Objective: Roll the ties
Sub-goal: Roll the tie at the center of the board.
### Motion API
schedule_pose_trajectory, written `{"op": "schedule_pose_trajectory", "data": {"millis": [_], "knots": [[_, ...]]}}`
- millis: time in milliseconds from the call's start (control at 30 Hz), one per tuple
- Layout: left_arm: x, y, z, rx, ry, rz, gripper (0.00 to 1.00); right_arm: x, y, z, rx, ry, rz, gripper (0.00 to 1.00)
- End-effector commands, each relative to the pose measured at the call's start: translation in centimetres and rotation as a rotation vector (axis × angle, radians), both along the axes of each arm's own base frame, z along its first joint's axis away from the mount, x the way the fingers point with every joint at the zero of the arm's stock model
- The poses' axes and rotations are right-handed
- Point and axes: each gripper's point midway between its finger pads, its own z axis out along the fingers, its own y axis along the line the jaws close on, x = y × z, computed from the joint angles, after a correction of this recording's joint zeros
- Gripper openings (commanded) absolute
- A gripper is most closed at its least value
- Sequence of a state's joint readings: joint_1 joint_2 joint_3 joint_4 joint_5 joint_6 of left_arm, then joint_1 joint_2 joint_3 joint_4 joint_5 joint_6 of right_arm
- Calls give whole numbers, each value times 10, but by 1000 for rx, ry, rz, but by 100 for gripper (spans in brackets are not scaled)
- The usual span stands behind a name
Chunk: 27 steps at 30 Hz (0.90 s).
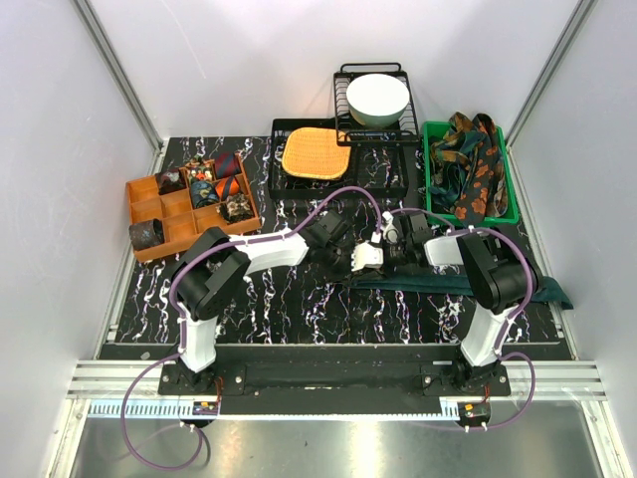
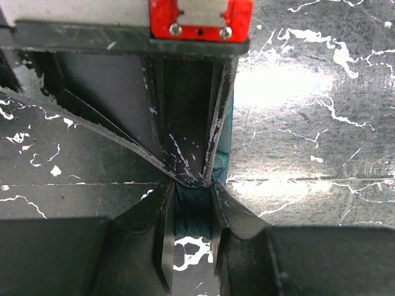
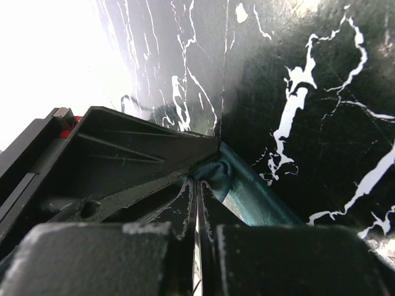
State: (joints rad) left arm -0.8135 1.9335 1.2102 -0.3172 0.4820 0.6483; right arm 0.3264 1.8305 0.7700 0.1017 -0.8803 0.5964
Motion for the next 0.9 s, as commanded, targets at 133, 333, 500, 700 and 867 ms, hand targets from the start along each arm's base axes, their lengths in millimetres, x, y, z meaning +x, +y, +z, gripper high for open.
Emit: {"op": "schedule_pose_trajectory", "data": {"millis": [133,333,500,700,867], "knots": [[-25,29,-45,123,115,15,32,-9,-15,-26,-171,36,15,0],[-18,28,-41,49,109,23,60,-7,-25,-39,-228,73,-4,0],[-5,24,-32,-77,107,51,70,-7,-30,-46,-270,86,-3,0],[-5,17,-18,-327,101,1,78,-6,-37,-55,-316,107,-13,0],[2,10,-10,-504,90,34,78,-4,-43,-62,-344,127,-23,0]]}}
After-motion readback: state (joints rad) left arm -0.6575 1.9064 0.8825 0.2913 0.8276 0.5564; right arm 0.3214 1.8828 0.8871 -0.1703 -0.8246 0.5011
